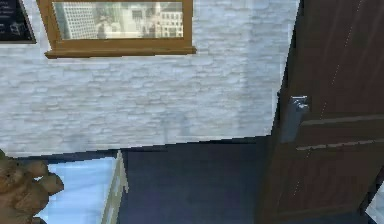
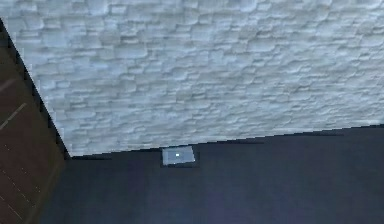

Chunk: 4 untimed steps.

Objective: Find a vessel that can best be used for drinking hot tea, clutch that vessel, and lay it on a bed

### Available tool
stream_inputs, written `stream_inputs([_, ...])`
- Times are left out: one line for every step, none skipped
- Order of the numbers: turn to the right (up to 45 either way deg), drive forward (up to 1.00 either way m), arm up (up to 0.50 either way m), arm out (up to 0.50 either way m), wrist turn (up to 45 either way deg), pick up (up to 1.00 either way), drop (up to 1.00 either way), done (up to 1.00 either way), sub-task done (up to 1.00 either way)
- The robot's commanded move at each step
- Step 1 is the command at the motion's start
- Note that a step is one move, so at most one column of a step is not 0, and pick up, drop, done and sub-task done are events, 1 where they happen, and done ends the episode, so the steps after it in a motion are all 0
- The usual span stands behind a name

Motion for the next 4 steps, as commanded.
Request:
stream_inputs([3.0, 0.0, 0.0, 0.0, 0.0, 0.0, 0.0, 0.0, 0.0])
stream_inputs([3.0, 0.0, 0.0, 0.0, 0.0, 0.0, 0.0, 0.0, 0.0])
stream_inputs([0.0, 1.0, 0.0, 0.0, 0.0, 0.0, 0.0, 0.0, 0.0])
stream_inputs([0.0, 0.05, 0.0, 0.0, 0.0, 0.0, 0.0, 0.0, 0.0])
